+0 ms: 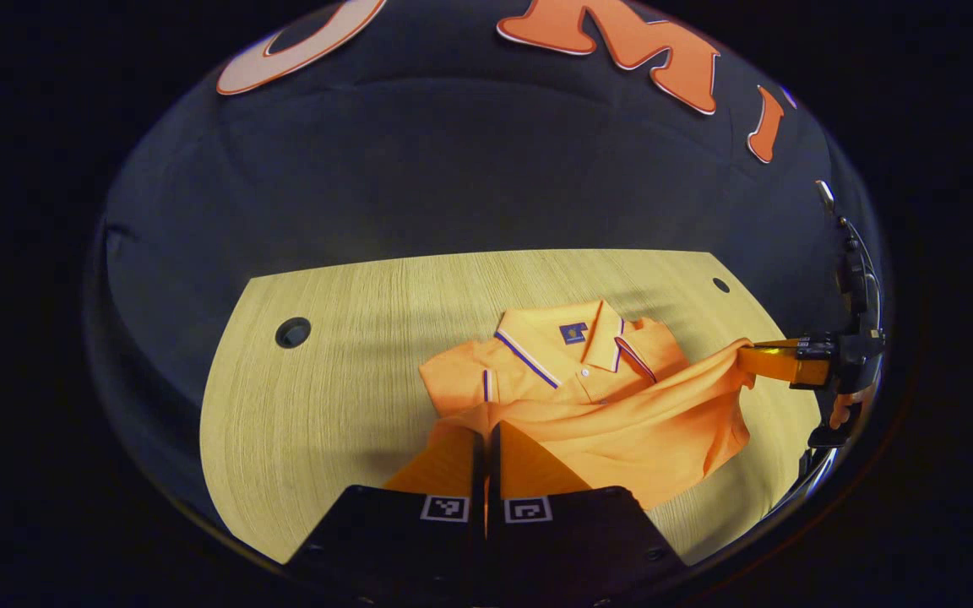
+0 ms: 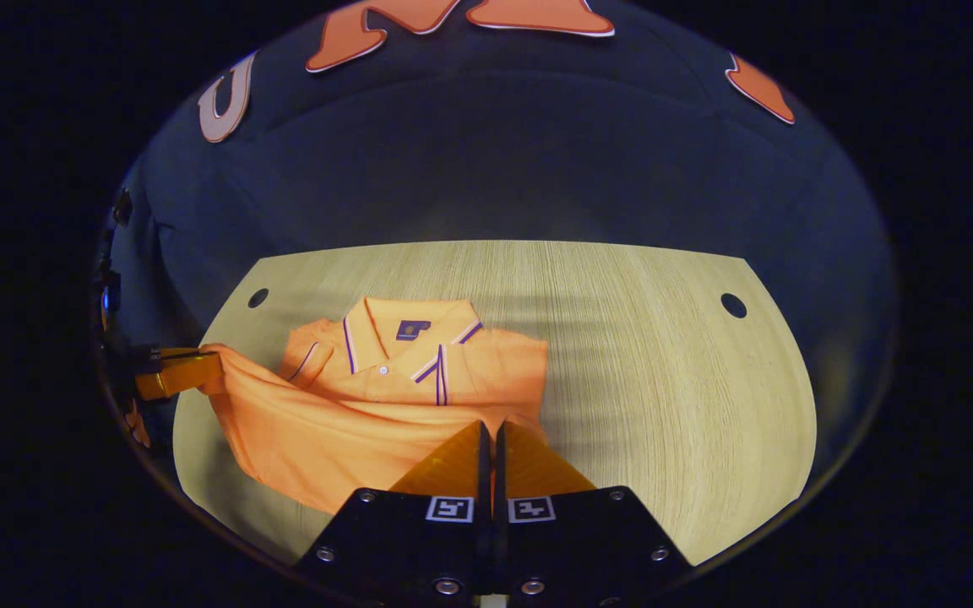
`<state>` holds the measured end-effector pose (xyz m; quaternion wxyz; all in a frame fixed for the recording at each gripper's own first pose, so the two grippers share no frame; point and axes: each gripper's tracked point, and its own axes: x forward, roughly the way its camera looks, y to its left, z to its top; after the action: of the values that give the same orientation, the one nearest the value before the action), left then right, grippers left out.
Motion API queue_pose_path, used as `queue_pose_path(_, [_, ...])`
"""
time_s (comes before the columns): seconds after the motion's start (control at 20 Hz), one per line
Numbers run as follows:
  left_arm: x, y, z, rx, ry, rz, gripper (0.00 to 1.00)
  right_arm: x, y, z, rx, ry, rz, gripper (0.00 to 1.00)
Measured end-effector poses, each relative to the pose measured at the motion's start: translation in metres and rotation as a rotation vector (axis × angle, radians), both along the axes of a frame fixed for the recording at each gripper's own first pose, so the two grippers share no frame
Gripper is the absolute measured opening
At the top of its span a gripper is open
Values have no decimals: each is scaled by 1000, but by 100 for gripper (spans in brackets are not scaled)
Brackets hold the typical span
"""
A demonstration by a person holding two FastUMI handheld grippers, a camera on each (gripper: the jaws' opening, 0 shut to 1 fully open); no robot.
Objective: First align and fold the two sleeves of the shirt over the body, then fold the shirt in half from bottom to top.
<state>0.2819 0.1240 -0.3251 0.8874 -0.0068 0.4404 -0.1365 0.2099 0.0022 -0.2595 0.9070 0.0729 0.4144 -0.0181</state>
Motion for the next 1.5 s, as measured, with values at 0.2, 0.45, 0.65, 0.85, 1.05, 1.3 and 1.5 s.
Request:
queue_pose_path(0.2, [35,3,-26,38,27,3,1,39,-4,-14,-26,27,0,1])
queue_pose_path(0.45, [57,12,-35,126,22,-3,14,64,-15,-26,-62,35,-40,3])
queue_pose_path(0.65, [63,29,-6,144,-65,78,84,67,-35,10,-163,-87,-41,50])
queue_pose_path(0.85, [55,35,48,121,-185,117,97,46,-38,50,-197,-187,-50,74])
queue_pose_path(1.05, [25,33,112,90,-325,154,100,15,-28,101,-229,-321,-34,87])
queue_pose_path(1.3, [-35,19,204,39,-494,167,99,-37,-6,147,-245,-467,6,90])
queue_pose_path(1.5, [-86,12,245,75,-622,194,99,-76,3,166,-260,-543,22,92])
